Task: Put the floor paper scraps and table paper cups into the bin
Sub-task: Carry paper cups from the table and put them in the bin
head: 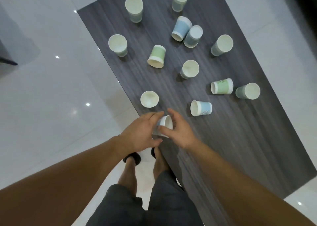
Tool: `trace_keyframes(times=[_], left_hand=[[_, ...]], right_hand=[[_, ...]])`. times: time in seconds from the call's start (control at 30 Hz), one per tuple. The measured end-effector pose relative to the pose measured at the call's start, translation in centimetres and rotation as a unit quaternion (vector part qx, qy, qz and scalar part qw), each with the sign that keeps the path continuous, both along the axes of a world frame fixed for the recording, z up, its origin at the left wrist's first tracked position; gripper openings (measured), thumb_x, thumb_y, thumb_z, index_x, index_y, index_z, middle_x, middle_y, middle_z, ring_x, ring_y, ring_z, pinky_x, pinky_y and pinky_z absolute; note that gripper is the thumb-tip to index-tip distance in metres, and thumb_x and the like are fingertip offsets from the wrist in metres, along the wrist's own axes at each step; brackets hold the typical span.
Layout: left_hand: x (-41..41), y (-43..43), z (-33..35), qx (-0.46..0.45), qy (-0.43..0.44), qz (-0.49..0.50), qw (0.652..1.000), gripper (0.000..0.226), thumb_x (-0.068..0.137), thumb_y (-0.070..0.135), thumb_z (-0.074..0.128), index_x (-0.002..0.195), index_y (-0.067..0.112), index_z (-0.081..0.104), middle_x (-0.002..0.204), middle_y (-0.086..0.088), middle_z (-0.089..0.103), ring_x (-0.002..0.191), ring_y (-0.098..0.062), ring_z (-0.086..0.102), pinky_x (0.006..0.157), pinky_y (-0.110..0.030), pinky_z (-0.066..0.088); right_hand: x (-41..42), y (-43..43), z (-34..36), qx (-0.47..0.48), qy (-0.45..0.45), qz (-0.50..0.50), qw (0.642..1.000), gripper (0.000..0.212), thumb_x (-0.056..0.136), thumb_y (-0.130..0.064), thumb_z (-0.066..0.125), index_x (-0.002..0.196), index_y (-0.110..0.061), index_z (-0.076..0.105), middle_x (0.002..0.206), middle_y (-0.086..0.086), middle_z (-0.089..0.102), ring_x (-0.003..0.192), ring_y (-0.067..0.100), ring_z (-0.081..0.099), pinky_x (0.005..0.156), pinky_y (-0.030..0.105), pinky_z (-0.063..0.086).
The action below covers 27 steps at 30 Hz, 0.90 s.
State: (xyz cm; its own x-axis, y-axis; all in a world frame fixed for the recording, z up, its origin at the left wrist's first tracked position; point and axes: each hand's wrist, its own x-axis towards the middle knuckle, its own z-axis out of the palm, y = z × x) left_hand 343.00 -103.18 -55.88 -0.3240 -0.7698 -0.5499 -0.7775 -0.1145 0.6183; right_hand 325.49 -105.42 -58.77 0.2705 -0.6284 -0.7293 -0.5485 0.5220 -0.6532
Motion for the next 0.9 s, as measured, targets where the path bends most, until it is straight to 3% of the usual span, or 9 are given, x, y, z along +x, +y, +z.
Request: trace_keyframes(times=[0.13, 0.23, 0.3, 0.37, 0.43, 0.57, 0.67, 0.77, 0.9], left_hand=[[0.2, -1.5, 0.2, -0.018, 0.021, 0.025, 0.999, 0.074, 0.075, 0.040, 0.071, 0.139, 0.027, 0.038, 0.134, 0.005, 0.049, 0.120, -0.014, 0.047, 0.098, -0.025, 0.040], [0.7, -1.5, -0.3, -0.019, 0.004, 0.039, 0.999, 0.073, 0.070, 0.044, 0.072, 0.134, 0.030, 0.039, 0.124, 0.006, 0.052, 0.107, -0.016, 0.054, 0.088, -0.033, 0.050], [1.0, -1.3, -0.9, -0.012, -0.022, 0.061, 0.998, 0.079, 0.067, 0.047, 0.072, 0.136, 0.031, 0.036, 0.124, 0.005, 0.050, 0.107, -0.018, 0.053, 0.088, -0.036, 0.051], [1.2, -1.0, -1.6, -0.002, -0.037, 0.072, 0.997, 0.081, 0.066, 0.048, 0.072, 0.136, 0.031, 0.035, 0.122, 0.004, 0.050, 0.107, -0.018, 0.052, 0.090, -0.037, 0.050], [1.2, -0.6, -2.1, 0.007, -0.040, 0.080, 0.996, 0.080, 0.066, 0.047, 0.073, 0.134, 0.031, 0.035, 0.119, 0.003, 0.050, 0.104, -0.018, 0.051, 0.089, -0.036, 0.051], [0.4, -0.6, -2.3, 0.018, -0.045, 0.101, 0.994, 0.077, 0.067, 0.043, 0.075, 0.132, 0.030, 0.036, 0.121, 0.003, 0.050, 0.105, -0.020, 0.054, 0.089, -0.039, 0.052], [0.0, -0.6, -2.3, 0.021, -0.045, 0.133, 0.990, 0.076, 0.067, 0.040, 0.075, 0.131, 0.030, 0.036, 0.123, 0.004, 0.051, 0.105, -0.019, 0.055, 0.088, -0.039, 0.052], [0.3, -0.5, -1.6, 0.014, -0.053, 0.172, 0.984, 0.079, 0.067, 0.037, 0.075, 0.133, 0.031, 0.034, 0.125, 0.005, 0.050, 0.106, -0.019, 0.054, 0.087, -0.037, 0.051], [1.3, 0.2, 1.1, -0.003, -0.075, 0.216, 0.974, 0.090, 0.065, 0.035, 0.074, 0.138, 0.038, 0.022, 0.114, 0.007, 0.041, 0.095, -0.016, 0.051, 0.078, -0.028, 0.044]], right_hand=[[0.4, -1.4, 1.2, 0.024, -0.048, 0.010, 0.999, 0.104, 0.060, -0.058, 0.073, 0.150, -0.029, 0.030, 0.127, -0.016, 0.055, 0.118, 0.004, 0.056, 0.098, 0.027, 0.048], [-0.3, -2.1, 0.9, 0.049, -0.089, -0.020, 0.995, 0.085, 0.072, -0.051, 0.072, 0.147, -0.029, 0.036, 0.127, -0.016, 0.058, 0.115, -0.001, 0.058, 0.091, 0.018, 0.049], [-1.7, -3.2, 0.0, -0.049, 0.005, 0.001, 0.999, 0.071, 0.083, -0.044, 0.068, 0.145, -0.025, 0.040, 0.136, -0.009, 0.053, 0.126, 0.006, 0.050, 0.101, 0.026, 0.044], [-3.9, -4.6, -1.4, -0.205, 0.186, 0.104, 0.955, 0.067, 0.086, -0.033, 0.065, 0.146, -0.018, 0.039, 0.143, 0.001, 0.045, 0.134, 0.018, 0.038, 0.106, 0.034, 0.035], [-6.0, -5.9, -2.8, -0.252, 0.299, 0.225, 0.893, 0.075, 0.083, -0.025, 0.065, 0.150, -0.017, 0.031, 0.150, 0.007, 0.034, 0.140, 0.026, 0.026, 0.111, 0.040, 0.027], [-9.1, -7.6, -5.7, -0.222, 0.368, 0.404, 0.808, 0.086, 0.085, -0.021, 0.063, 0.154, -0.024, 0.013, 0.156, 0.005, 0.017, 0.148, 0.030, 0.006, 0.116, 0.048, 0.021], [-9.5, -8.2, -7.2, -0.243, 0.380, 0.448, 0.772, 0.075, 0.089, -0.023, 0.058, 0.152, -0.021, 0.019, 0.149, 0.007, 0.033, 0.139, 0.031, 0.029, 0.110, 0.046, 0.028], [-8.9, -7.8, -7.8, -0.229, 0.381, 0.456, 0.771, 0.066, 0.089, -0.030, 0.057, 0.148, -0.019, 0.028, 0.135, 0.009, 0.047, 0.123, 0.030, 0.047, 0.101, 0.041, 0.036], [-6.9, -6.1, -6.1, -0.169, 0.297, 0.385, 0.857, 0.079, 0.077, -0.029, 0.067, 0.145, -0.021, 0.027, 0.127, 0.009, 0.043, 0.109, 0.033, 0.051, 0.081, 0.038, 0.043]])
